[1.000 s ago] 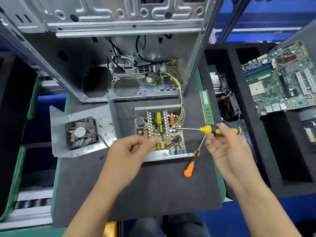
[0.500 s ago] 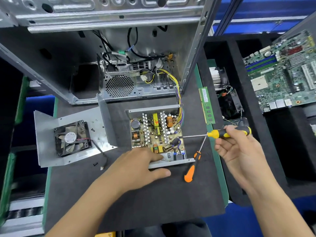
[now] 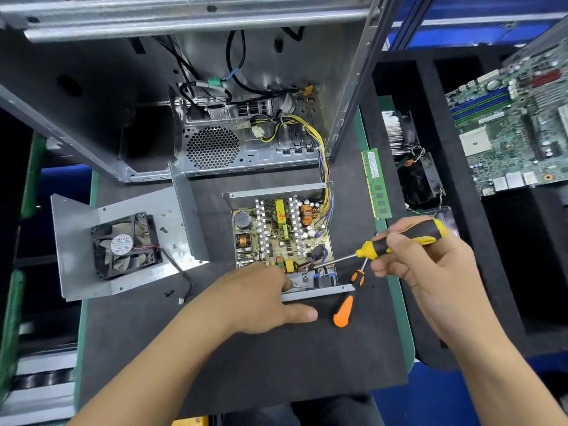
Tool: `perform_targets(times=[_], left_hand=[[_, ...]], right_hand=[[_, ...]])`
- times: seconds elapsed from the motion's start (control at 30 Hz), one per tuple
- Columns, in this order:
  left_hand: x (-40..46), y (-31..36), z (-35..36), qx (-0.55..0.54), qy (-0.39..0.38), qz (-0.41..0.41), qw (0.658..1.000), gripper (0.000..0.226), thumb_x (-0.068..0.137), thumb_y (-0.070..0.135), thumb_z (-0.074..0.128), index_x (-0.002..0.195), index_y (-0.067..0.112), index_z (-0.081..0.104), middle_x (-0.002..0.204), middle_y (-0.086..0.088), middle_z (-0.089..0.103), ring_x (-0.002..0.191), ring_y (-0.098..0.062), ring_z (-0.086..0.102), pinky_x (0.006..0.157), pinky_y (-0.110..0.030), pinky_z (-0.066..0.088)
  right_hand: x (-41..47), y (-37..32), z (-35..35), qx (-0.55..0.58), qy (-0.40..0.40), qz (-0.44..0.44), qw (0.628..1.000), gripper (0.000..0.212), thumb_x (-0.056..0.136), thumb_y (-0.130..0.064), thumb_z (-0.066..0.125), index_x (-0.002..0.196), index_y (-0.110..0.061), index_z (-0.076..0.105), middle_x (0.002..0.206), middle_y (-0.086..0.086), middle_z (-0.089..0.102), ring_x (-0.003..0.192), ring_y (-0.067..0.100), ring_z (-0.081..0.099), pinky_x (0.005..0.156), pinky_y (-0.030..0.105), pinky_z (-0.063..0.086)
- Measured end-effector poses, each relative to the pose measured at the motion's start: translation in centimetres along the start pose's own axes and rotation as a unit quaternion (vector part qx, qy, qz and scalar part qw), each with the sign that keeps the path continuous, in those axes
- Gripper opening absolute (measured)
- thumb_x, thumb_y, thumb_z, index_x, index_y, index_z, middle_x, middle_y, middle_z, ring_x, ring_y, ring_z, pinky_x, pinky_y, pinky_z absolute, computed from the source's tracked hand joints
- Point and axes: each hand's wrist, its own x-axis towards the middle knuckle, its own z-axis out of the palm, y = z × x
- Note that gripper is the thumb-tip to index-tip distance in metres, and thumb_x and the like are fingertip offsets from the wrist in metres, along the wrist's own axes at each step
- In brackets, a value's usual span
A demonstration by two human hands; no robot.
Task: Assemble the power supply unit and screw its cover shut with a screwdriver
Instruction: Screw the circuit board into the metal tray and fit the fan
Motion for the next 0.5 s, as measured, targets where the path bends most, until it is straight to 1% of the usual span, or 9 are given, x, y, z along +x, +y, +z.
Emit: perform_targets(times=[0.07, 0.13, 0.2, 0.27, 0.33, 0.37, 0.43, 0.47, 0.5], left_hand=[[0.0, 0.2, -0.1, 0.008, -0.001, -0.002, 1.000, 0.087, 0.078, 0.082, 0.054, 0.148, 0.030, 0.046, 0.149, 0.001, 0.049, 0.133, -0.022, 0.049, 0.104, -0.034, 0.044], [-0.1, 0.4, -0.1, 0.019, 0.002, 0.003, 1.000, 0.085, 0.079, 0.081, 0.055, 0.146, 0.030, 0.049, 0.147, 0.000, 0.051, 0.132, -0.023, 0.051, 0.104, -0.035, 0.044], [-0.3, 0.5, -0.1, 0.043, 0.008, 0.012, 0.999, 0.081, 0.080, 0.081, 0.053, 0.142, 0.028, 0.054, 0.140, -0.002, 0.056, 0.127, -0.024, 0.054, 0.101, -0.036, 0.047], [-0.2, 0.7, -0.1, 0.062, 0.010, 0.016, 0.998, 0.078, 0.082, 0.079, 0.052, 0.137, 0.024, 0.058, 0.130, -0.004, 0.061, 0.119, -0.026, 0.057, 0.097, -0.037, 0.049], [0.0, 0.9, -0.3, 0.069, 0.009, 0.020, 0.997, 0.075, 0.084, 0.077, 0.052, 0.128, 0.018, 0.062, 0.114, -0.005, 0.064, 0.104, -0.025, 0.061, 0.087, -0.037, 0.052], [0.2, 1.0, -0.4, 0.068, 0.008, 0.025, 0.997, 0.072, 0.084, 0.076, 0.053, 0.121, 0.015, 0.064, 0.103, -0.004, 0.063, 0.093, -0.022, 0.062, 0.078, -0.035, 0.052], [0.4, 1.2, -0.4, 0.064, 0.013, 0.036, 0.997, 0.060, 0.086, 0.072, 0.057, 0.098, 0.013, 0.063, 0.081, -0.001, 0.056, 0.071, -0.016, 0.054, 0.058, -0.031, 0.041], [0.4, 1.3, -0.3, 0.065, 0.018, 0.039, 0.997, 0.055, 0.086, 0.069, 0.058, 0.089, 0.014, 0.059, 0.077, 0.000, 0.052, 0.065, -0.013, 0.049, 0.053, -0.030, 0.034], [0.3, 1.3, -0.3, 0.067, 0.024, 0.041, 0.997, 0.052, 0.087, 0.067, 0.060, 0.085, 0.016, 0.055, 0.075, 0.001, 0.049, 0.063, -0.012, 0.046, 0.052, -0.030, 0.031]], right_hand=[[-0.1, -0.4, 0.5, -0.032, -0.012, -0.019, 0.999, 0.010, 0.094, -0.001, 0.058, 0.090, -0.009, 0.062, 0.080, 0.011, 0.073, 0.061, 0.027, 0.070, 0.059, 0.028, 0.057], [-0.1, -0.6, 0.9, -0.057, -0.018, -0.025, 0.998, 0.004, 0.093, -0.001, 0.059, 0.093, -0.005, 0.060, 0.078, 0.010, 0.072, 0.061, 0.025, 0.071, 0.058, 0.026, 0.057], [0.0, -0.8, 1.2, -0.078, -0.017, -0.021, 0.997, 0.007, 0.092, -0.002, 0.061, 0.092, -0.009, 0.060, 0.078, 0.011, 0.072, 0.062, 0.025, 0.071, 0.058, 0.027, 0.058], [0.0, -0.9, 1.3, -0.099, -0.023, -0.019, 0.995, 0.011, 0.091, -0.004, 0.064, 0.089, -0.013, 0.061, 0.080, 0.013, 0.071, 0.063, 0.026, 0.071, 0.060, 0.030, 0.059], [0.0, -1.0, 1.4, -0.123, -0.033, -0.027, 0.992, 0.013, 0.090, -0.004, 0.066, 0.087, -0.017, 0.062, 0.081, 0.012, 0.070, 0.064, 0.025, 0.072, 0.062, 0.035, 0.059], [0.0, -1.0, 1.5, -0.139, -0.039, -0.034, 0.989, 0.015, 0.090, -0.006, 0.068, 0.086, -0.019, 0.062, 0.081, 0.011, 0.070, 0.065, 0.025, 0.072, 0.063, 0.039, 0.060], [0.1, -1.1, 1.8, -0.173, -0.052, -0.048, 0.982, 0.010, 0.086, -0.018, 0.070, 0.084, -0.025, 0.063, 0.082, 0.007, 0.070, 0.066, 0.026, 0.071, 0.066, 0.048, 0.060], [0.1, -1.2, 2.0, -0.187, -0.059, -0.053, 0.979, 0.007, 0.082, -0.026, 0.069, 0.084, -0.027, 0.062, 0.081, 0.006, 0.070, 0.066, 0.027, 0.071, 0.066, 0.052, 0.059], [0.2, -1.2, 2.1, -0.200, -0.065, -0.058, 0.976, 0.008, 0.079, -0.031, 0.067, 0.084, -0.029, 0.062, 0.080, 0.005, 0.070, 0.065, 0.028, 0.070, 0.066, 0.053, 0.058]])
